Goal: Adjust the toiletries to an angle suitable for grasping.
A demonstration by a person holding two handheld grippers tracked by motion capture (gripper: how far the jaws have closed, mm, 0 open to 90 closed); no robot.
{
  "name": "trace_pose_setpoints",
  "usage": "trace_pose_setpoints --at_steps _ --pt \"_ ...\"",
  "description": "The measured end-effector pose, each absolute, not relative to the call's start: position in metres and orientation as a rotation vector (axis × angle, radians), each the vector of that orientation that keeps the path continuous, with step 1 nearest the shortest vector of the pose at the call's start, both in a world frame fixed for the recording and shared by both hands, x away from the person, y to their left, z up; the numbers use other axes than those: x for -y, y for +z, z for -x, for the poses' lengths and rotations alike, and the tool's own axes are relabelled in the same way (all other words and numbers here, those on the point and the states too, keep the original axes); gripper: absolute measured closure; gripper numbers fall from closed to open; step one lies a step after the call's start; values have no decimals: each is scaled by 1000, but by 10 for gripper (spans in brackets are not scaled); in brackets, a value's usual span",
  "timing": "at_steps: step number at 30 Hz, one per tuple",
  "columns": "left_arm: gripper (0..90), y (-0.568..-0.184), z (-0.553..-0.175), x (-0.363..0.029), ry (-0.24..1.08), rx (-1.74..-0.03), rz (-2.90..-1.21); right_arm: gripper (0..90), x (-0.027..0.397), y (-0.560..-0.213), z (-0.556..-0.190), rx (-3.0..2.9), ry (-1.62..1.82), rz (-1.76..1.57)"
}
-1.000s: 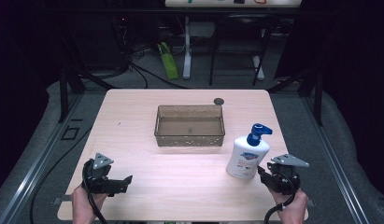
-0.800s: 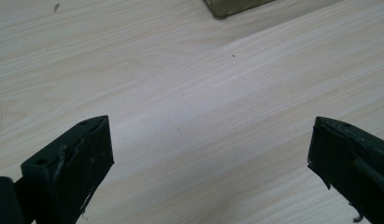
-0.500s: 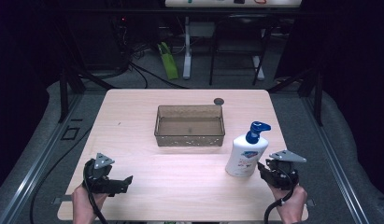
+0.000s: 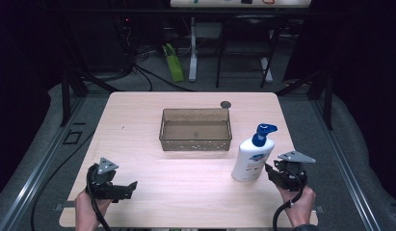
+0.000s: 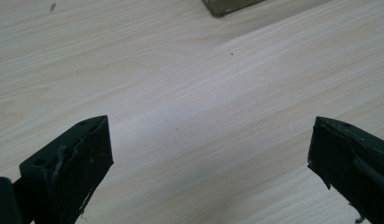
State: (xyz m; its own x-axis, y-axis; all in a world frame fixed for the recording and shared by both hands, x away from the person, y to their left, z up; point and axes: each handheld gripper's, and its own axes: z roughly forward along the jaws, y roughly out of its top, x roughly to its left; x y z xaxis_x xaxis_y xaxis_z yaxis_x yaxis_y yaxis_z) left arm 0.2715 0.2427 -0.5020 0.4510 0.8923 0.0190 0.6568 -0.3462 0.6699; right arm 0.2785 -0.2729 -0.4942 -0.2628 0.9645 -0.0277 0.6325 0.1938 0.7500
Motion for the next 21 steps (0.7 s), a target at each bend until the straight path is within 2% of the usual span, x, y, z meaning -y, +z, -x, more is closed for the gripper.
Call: trace_pose_setpoints --at_steps 16,19,21 --pt "0 -502 -273 -244 517 -1298 -2104 582 270 -497 -288 -1989 885 -1452" --pt "0 -502 -273 -244 516 -1296 -2109 560 269 -499 -289 -2008 874 -1439" --pt "0 -502 -273 -245 519 -1294 -2107 486 269 -498 -288 -2010 874 -1445"
